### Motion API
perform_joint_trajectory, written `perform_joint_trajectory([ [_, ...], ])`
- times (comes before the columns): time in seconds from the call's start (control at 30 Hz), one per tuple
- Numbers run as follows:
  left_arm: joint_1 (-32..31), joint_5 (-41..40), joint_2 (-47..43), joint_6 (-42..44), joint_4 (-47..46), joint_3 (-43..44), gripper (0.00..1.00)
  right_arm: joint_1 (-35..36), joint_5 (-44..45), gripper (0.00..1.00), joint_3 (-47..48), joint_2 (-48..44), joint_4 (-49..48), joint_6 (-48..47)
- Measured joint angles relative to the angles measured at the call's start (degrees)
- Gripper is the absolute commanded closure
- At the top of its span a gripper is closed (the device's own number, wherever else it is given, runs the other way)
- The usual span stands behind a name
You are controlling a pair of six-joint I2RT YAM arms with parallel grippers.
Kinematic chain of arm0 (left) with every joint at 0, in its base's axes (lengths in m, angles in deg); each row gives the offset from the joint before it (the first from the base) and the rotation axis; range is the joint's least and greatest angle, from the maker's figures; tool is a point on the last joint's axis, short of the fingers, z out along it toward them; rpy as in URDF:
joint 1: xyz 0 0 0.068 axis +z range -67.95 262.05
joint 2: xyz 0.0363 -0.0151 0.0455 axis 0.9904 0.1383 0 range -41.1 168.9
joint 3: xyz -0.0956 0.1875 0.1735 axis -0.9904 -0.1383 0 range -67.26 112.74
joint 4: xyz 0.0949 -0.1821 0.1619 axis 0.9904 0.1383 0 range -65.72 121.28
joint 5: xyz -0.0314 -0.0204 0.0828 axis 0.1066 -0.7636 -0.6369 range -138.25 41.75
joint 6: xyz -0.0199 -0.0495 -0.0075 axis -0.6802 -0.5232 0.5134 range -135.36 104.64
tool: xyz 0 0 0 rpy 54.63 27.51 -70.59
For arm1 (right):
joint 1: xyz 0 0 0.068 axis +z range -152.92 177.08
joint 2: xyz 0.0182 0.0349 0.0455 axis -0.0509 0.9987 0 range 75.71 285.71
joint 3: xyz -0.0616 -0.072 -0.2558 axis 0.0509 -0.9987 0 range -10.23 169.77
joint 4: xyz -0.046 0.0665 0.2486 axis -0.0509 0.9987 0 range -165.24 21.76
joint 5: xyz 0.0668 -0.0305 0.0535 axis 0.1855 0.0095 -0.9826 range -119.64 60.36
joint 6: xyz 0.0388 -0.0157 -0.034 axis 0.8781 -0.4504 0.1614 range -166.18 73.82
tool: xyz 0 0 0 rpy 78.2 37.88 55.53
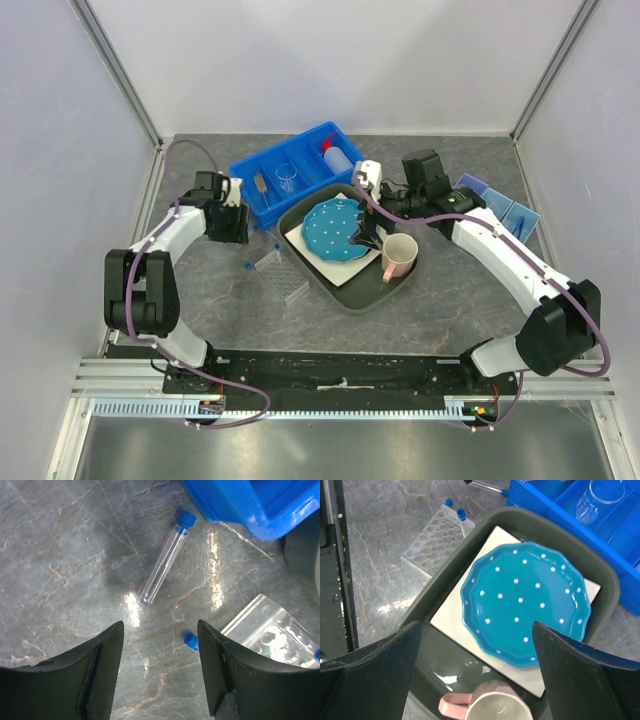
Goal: Organize the chemistry lab equipment
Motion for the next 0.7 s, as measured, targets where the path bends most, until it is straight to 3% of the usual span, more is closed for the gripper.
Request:
perform_joint_trajectory([
  [0.17,-4.94,-5.31,5.38,5.40,0.13,2.34,0.41,-6.14,-6.73,0.02,-6.58,-3.02,-2.93,1.90],
  [0.3,-5.42,-8.70,8.50,7.65,0.15,2.80,0.46,-9.22,-10.10,0.02,-8.92,-3.19,-4.28,2.60],
  [0.7,-5.33,-10.23,10.82,9.66,-0.85,3.96,0.54,-9.75,-13.20,0.02,-10.25,-3.19,-5.70,2.64],
])
